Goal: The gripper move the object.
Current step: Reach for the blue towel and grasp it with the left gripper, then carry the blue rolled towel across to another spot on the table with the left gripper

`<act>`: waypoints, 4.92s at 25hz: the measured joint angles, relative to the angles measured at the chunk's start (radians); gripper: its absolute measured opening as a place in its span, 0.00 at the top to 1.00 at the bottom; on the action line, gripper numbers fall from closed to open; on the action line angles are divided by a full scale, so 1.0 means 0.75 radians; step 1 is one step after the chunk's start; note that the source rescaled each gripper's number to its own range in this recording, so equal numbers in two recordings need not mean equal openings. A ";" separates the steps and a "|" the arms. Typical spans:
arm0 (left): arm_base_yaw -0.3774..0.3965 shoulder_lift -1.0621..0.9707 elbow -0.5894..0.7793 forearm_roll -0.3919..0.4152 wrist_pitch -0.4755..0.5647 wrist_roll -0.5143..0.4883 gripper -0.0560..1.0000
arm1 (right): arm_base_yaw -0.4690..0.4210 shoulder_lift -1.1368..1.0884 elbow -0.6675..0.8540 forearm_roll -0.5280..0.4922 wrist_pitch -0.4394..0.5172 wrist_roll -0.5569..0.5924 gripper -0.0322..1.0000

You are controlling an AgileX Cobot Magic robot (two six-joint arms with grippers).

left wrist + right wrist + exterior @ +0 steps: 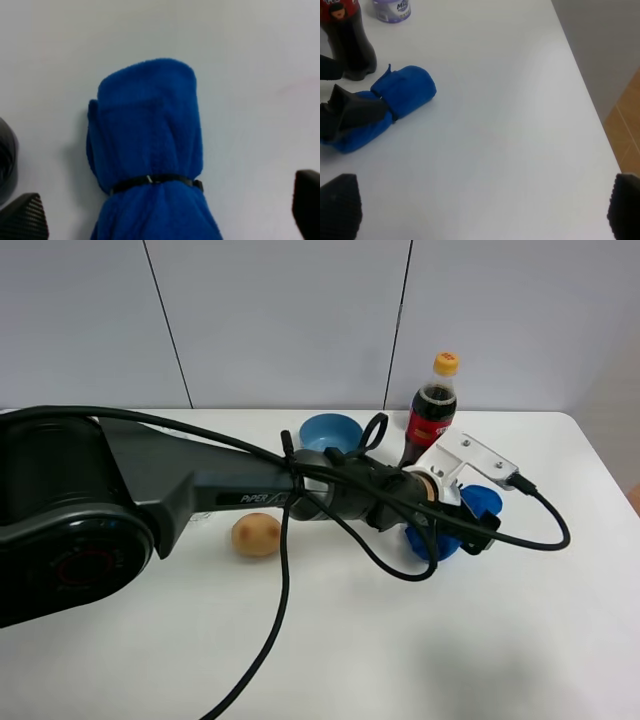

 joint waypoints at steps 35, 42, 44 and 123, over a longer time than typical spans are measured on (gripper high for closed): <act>0.001 0.088 -0.003 0.093 0.108 0.141 0.94 | 0.000 0.000 0.000 0.000 0.000 0.000 0.00; 0.000 -0.123 -0.002 0.139 0.154 0.186 0.94 | 0.000 0.000 0.000 0.000 0.000 0.000 0.00; -0.006 -0.242 -0.002 0.140 0.173 0.187 0.94 | 0.000 0.000 0.000 0.000 0.000 0.000 0.00; 0.983 -1.209 1.795 0.472 -0.008 -0.685 0.36 | 0.000 0.000 0.000 0.000 0.000 0.000 0.00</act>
